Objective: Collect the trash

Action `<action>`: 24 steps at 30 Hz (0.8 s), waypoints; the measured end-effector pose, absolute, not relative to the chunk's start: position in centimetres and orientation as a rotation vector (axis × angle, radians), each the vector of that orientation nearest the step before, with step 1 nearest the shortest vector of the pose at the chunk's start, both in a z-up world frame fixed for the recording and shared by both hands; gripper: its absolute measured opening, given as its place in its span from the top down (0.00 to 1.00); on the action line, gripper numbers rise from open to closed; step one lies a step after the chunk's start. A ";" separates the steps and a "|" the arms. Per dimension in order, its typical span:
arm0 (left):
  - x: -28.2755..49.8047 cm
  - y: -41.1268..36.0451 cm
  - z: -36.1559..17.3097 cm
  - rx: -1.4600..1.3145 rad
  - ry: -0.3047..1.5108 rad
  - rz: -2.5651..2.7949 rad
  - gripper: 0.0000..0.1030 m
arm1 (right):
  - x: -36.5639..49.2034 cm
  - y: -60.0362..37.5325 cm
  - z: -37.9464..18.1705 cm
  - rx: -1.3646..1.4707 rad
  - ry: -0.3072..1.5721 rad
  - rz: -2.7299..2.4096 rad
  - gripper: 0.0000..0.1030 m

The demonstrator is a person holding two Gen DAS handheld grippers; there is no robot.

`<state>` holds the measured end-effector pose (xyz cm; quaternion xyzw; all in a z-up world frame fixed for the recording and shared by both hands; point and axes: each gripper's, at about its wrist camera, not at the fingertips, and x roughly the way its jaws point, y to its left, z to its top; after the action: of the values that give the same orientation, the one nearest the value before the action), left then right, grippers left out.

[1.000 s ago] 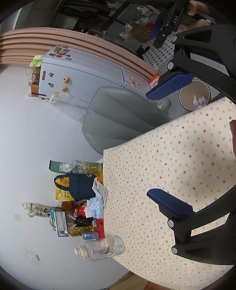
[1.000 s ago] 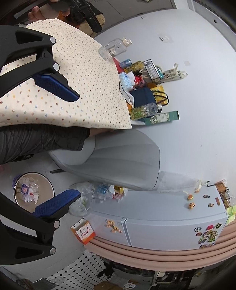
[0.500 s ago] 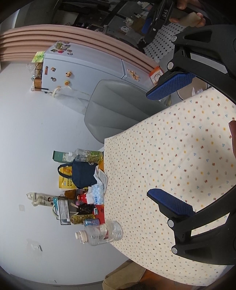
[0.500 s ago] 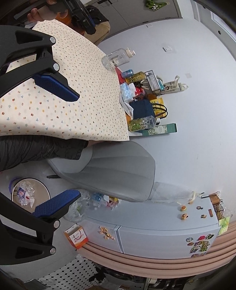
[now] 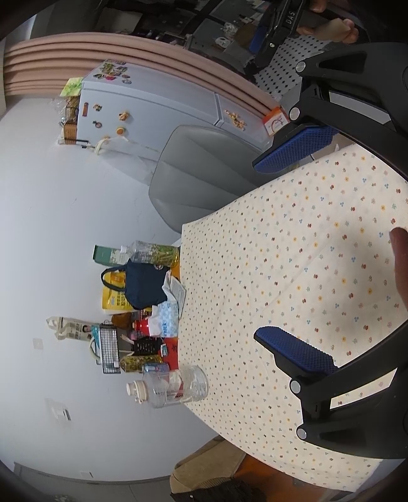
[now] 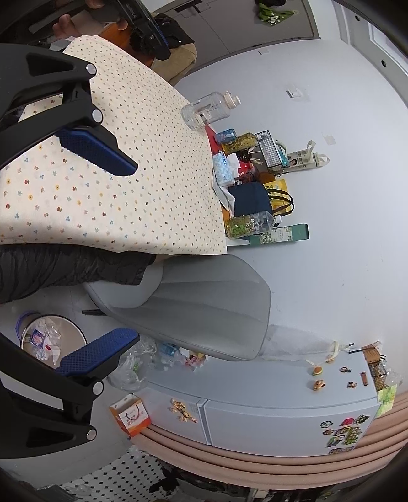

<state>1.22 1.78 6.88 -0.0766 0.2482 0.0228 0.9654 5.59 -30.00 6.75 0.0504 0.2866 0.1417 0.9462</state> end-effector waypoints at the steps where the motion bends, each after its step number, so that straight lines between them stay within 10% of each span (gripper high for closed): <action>1: 1.2 2.0 6.8 -0.162 0.503 0.050 0.06 | 5.6 -30.0 6.7 0.108 0.587 0.295 0.07; 24: 1.0 2.1 6.3 -0.161 0.519 0.058 0.06 | 5.6 -30.2 6.2 0.136 0.582 0.287 0.07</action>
<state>1.05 2.09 6.29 -0.0795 0.2563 0.0286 0.9629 5.60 -30.25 6.24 0.0670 0.2858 0.1408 0.9455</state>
